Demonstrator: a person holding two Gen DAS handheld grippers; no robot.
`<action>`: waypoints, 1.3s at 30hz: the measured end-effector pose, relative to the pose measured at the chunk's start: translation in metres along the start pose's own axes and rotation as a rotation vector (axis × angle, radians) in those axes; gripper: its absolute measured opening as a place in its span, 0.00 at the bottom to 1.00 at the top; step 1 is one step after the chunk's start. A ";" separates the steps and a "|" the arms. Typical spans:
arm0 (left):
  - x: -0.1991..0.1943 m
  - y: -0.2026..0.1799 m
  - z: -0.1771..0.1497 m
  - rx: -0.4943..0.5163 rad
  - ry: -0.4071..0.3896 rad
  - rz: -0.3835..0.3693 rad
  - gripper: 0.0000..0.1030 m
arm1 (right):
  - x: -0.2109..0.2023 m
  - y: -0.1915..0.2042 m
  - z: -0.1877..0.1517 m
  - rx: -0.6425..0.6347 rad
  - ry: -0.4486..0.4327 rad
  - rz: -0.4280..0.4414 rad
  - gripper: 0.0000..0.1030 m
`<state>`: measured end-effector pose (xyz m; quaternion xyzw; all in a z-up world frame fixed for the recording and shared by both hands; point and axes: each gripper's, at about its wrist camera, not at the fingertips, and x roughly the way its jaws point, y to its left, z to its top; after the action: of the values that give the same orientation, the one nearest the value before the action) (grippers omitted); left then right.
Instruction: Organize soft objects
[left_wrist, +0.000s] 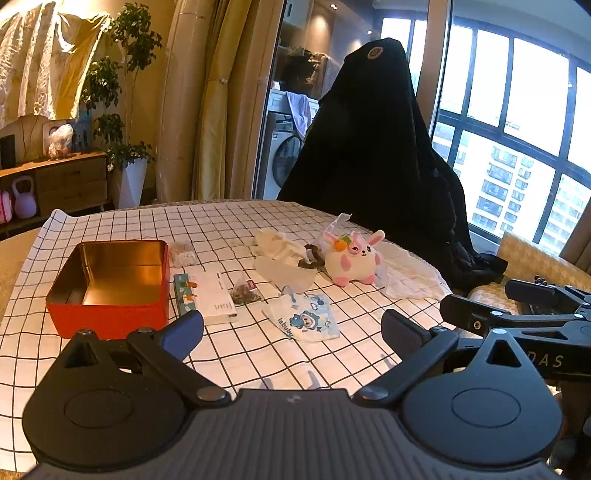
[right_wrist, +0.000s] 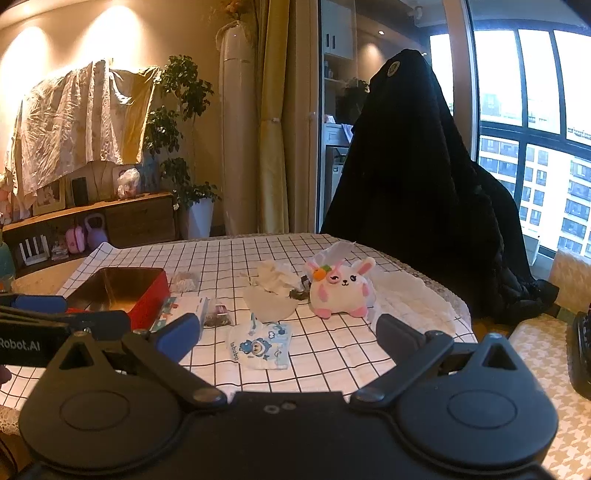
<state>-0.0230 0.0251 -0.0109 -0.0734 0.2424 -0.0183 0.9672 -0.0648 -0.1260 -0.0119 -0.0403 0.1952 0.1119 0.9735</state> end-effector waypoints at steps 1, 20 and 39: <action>0.000 0.000 0.000 -0.001 0.001 0.000 1.00 | 0.000 0.000 0.000 0.000 0.001 0.000 0.99; 0.019 0.001 0.003 0.040 0.035 0.004 1.00 | 0.012 -0.007 0.002 0.000 0.023 0.017 0.99; 0.158 0.023 0.032 -0.045 0.202 0.123 1.00 | 0.118 -0.080 0.013 -0.068 0.121 -0.031 0.96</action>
<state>0.1319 0.0411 -0.0602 -0.0780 0.3431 0.0394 0.9352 0.0650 -0.1781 -0.0430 -0.0830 0.2490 0.1007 0.9597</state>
